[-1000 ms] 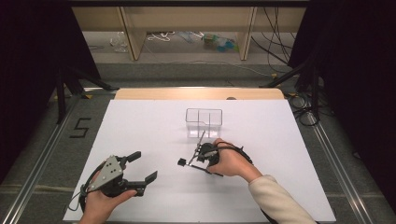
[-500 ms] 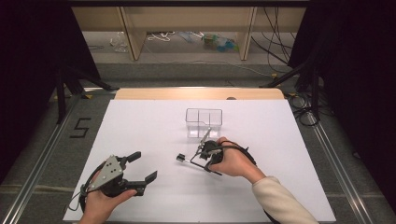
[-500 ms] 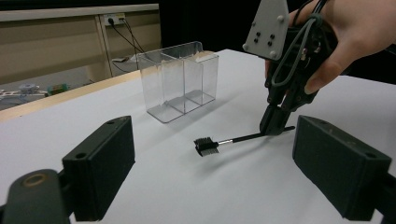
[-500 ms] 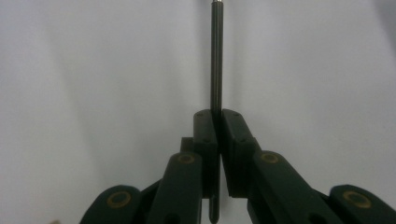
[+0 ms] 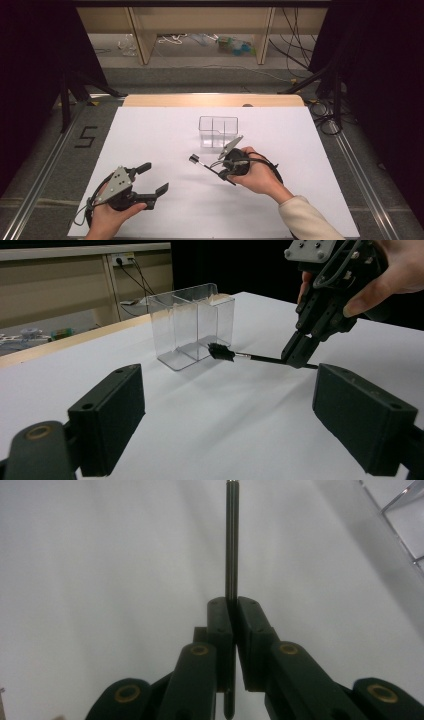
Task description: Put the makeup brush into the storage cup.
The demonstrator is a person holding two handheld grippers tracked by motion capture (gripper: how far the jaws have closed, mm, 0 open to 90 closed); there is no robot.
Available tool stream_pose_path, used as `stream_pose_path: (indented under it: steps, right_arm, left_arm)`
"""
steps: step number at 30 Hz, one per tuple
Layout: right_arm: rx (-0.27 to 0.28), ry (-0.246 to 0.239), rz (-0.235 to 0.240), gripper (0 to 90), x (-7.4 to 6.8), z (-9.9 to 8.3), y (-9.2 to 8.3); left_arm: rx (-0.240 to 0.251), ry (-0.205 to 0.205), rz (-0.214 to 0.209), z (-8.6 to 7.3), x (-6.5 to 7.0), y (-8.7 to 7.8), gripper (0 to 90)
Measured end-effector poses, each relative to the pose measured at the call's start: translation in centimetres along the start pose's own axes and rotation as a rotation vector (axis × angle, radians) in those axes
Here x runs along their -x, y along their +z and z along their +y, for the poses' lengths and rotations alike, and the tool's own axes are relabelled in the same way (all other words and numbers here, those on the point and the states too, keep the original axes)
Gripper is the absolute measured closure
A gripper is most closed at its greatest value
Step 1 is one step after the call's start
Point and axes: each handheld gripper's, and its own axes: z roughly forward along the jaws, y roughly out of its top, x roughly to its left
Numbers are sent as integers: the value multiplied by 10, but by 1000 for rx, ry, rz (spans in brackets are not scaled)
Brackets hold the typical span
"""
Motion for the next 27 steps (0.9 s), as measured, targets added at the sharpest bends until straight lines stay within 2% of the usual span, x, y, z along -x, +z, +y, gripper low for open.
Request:
stream_pose_path:
  steps: [5, 9, 11, 13, 14, 16, 17, 18, 19, 24, 26, 27]
  right_arm:
    - [77, 3, 0, 858, -1, -5, -4]
    - [105, 13, -1, 858, -3, -8, -5]
    - [135, 15, 6, 858, -6, -10, -6]
    - [143, 17, 1, 858, -6, -11, -7]
    - [170, 24, 0, 858, -7, -12, -9]
    - [179, 23, -3, 858, -8, -13, -9]
    - [202, 34, -1, 858, -9, -14, -11]
    - [204, 36, 5, 858, -10, -15, -11]
    - [215, 35, 6, 858, -10, -15, -12]
    - [241, 38, 2, 858, -10, -17, -13]
    - [261, 43, -2, 858, -11, -18, -13]
    - [258, 45, 3, 858, -11, -19, -13]
  left_arm:
    - [-6, 0, -1, 0, 1, 0, 133]
    - [-5, 0, -5, 1, 1, 2, 135]
    - [-2, -23, -11, 0, 3, 4, 137]
    - [-4, -15, -13, 1, 2, 4, 138]
    - [-6, -21, -16, 1, 2, 5, 143]
    - [2, -24, -26, 1, 2, 8, 147]
    - [-2, -28, -25, 1, 3, 10, 148]
    - [-2, -39, -21, 1, 4, 11, 150]
    - [-3, -29, -26, 2, 4, 12, 151]
    - [0, -47, -34, 2, 5, 17, 154]
    - [0, -42, -36, 3, 4, 20, 156]
    - [0, -54, -36, 3, 5, 21, 156]
